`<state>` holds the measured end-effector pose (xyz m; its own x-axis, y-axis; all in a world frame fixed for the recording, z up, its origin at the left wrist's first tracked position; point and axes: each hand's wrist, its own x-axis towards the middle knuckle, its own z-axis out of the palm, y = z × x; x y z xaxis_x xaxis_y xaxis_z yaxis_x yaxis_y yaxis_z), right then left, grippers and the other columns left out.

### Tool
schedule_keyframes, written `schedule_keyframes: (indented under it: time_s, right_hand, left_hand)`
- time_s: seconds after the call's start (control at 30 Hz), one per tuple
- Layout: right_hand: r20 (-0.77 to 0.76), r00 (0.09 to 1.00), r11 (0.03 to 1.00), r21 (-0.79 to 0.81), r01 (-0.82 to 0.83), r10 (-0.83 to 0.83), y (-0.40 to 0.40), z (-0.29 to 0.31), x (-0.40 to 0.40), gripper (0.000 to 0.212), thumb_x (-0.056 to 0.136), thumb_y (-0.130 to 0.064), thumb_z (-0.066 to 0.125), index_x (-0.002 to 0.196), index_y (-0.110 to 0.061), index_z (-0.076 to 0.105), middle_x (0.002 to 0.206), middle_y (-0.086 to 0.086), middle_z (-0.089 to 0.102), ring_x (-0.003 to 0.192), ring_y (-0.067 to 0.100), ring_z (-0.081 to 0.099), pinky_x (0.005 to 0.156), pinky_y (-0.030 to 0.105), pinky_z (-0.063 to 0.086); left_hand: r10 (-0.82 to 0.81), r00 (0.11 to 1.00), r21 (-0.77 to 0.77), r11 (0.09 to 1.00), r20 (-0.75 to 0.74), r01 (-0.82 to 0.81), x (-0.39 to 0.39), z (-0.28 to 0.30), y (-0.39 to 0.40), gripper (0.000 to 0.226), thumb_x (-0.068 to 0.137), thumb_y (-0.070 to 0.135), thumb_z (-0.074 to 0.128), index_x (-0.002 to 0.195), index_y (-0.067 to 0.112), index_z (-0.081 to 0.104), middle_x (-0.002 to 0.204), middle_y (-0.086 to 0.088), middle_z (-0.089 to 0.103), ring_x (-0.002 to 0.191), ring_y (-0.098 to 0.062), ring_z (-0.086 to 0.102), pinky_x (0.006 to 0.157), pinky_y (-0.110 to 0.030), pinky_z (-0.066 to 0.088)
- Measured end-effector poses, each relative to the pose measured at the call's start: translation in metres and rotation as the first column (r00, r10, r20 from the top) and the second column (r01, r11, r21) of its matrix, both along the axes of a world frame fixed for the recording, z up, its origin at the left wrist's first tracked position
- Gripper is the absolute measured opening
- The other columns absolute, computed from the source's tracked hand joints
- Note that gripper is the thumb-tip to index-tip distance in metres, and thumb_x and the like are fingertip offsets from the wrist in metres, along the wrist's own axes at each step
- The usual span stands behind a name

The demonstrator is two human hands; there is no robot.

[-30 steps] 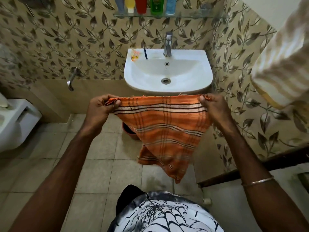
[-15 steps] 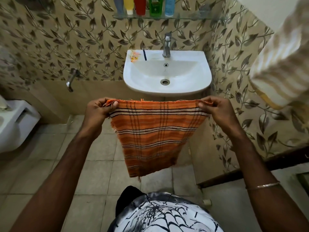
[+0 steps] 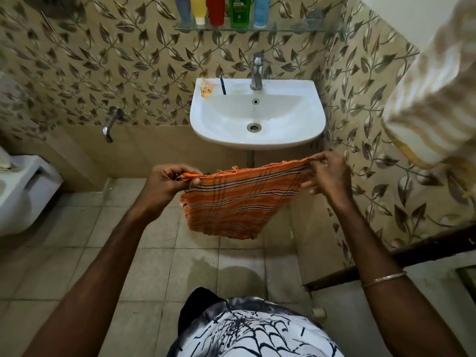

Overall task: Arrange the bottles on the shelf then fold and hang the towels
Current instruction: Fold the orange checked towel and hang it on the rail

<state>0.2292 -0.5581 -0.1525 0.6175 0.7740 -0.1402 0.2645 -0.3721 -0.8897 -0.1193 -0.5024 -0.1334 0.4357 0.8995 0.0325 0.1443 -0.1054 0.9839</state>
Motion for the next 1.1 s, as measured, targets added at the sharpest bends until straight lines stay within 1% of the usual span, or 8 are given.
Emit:
schedule_keyframes:
  time_s: [0.17, 0.27, 0.37, 0.53, 0.7, 0.83, 0.97, 1.1]
  right_hand:
    - [-0.358, 0.932, 0.998, 0.007, 0.067, -0.06, 0.01, -0.003, -0.007, 0.024, 0.096, -0.033, 0.06, 0.098, -0.01, 0.065, 0.104, 0.018, 0.074, 0.096, 0.028, 0.074, 0.061, 0.047, 0.063]
    - [-0.347, 0.936, 0.996, -0.052, -0.071, 0.049, 0.012, -0.001, -0.021, 0.071, 0.079, -0.061, 0.074, 0.114, -0.003, 0.055, 0.116, 0.01, 0.066, 0.104, 0.023, 0.066, 0.068, 0.058, 0.06]
    - [-0.318, 0.947, 0.99, -0.116, -0.077, 0.036, 0.017, 0.0, -0.038, 0.113, 0.068, -0.054, 0.086, 0.146, -0.004, 0.021, 0.132, 0.005, 0.051, 0.113, 0.026, 0.059, 0.073, 0.06, 0.059]
    - [-0.237, 0.968, 0.973, -0.189, -0.133, 0.086, 0.019, -0.013, -0.042, 0.088, 0.075, -0.006, 0.082, 0.134, -0.011, 0.018, 0.091, 0.002, 0.051, 0.082, 0.019, 0.061, 0.084, 0.056, 0.059]
    - [-0.304, 0.908, 0.908, -0.216, -0.36, 0.287, 0.011, -0.013, -0.029, 0.101, 0.081, 0.015, 0.065, 0.153, -0.031, 0.012, 0.13, 0.017, 0.045, 0.097, 0.029, 0.06, 0.073, 0.05, 0.062]
    - [-0.357, 0.776, 0.79, -0.146, -0.596, 0.52, -0.005, -0.002, -0.033, 0.105, 0.079, 0.026, 0.057, 0.153, -0.037, 0.017, 0.143, 0.017, 0.04, 0.122, 0.036, 0.052, 0.089, 0.054, 0.058]
    - [-0.333, 0.62, 0.624, -0.109, -0.773, 0.71, -0.016, 0.012, -0.043, 0.106, 0.077, 0.028, 0.056, 0.153, -0.039, 0.021, 0.136, 0.015, 0.048, 0.123, 0.034, 0.054, 0.094, 0.06, 0.054]
    - [-0.314, 0.443, 0.436, -0.098, -0.895, 0.84, -0.018, 0.025, -0.048, 0.108, 0.076, 0.028, 0.053, 0.156, -0.035, 0.017, 0.138, 0.01, 0.048, 0.115, 0.02, 0.059, 0.077, 0.031, 0.059]
  left_hand:
    - [-0.175, 0.984, -0.04, 0.984, 0.018, 0.175, 0.008, -0.004, -0.01, 0.018, 0.075, -0.001, 0.072, 0.093, 0.003, 0.076, 0.104, -0.009, 0.077, 0.102, -0.022, 0.072, 0.086, -0.031, 0.058]
    - [-0.292, 0.955, -0.086, 0.951, 0.055, 0.296, 0.02, -0.004, -0.018, 0.016, 0.077, -0.007, 0.068, 0.093, -0.005, 0.07, 0.117, -0.013, 0.073, 0.117, -0.027, 0.067, 0.091, -0.038, 0.058]
    - [-0.4, 0.916, -0.105, 0.91, 0.023, 0.4, 0.031, -0.007, -0.024, 0.008, 0.081, -0.007, 0.066, 0.089, -0.008, 0.066, 0.118, -0.014, 0.072, 0.121, -0.026, 0.065, 0.094, -0.04, 0.056]
    - [-0.438, 0.899, -0.119, 0.893, -0.009, 0.434, 0.032, -0.011, -0.026, 0.013, 0.08, -0.004, 0.067, 0.089, -0.013, 0.063, 0.115, -0.021, 0.072, 0.119, -0.026, 0.065, 0.098, -0.039, 0.055]
    - [-0.314, 0.947, -0.073, 0.948, -0.07, 0.309, 0.02, -0.019, -0.014, 0.02, 0.08, 0.012, 0.076, 0.092, -0.003, 0.07, 0.106, -0.014, 0.076, 0.104, -0.038, 0.069, 0.091, -0.065, 0.051]
    - [-0.171, 0.982, -0.037, 0.985, -0.076, 0.168, 0.02, -0.027, -0.002, 0.013, 0.08, 0.017, 0.077, 0.093, 0.013, 0.076, 0.111, -0.009, 0.075, 0.105, -0.034, 0.07, 0.087, -0.07, 0.05]
    - [-0.121, 0.993, -0.041, 0.992, -0.004, 0.121, 0.028, -0.029, 0.005, 0.021, 0.081, 0.009, 0.072, 0.1, 0.001, 0.074, 0.124, -0.006, 0.071, 0.116, -0.025, 0.067, 0.092, -0.064, 0.052]
    - [-0.161, 0.983, -0.016, 0.986, 0.091, 0.163, 0.041, -0.022, 0.011, 0.02, 0.081, 0.006, 0.07, 0.101, 0.003, 0.073, 0.131, -0.007, 0.067, 0.126, -0.021, 0.06, 0.102, -0.045, 0.052]
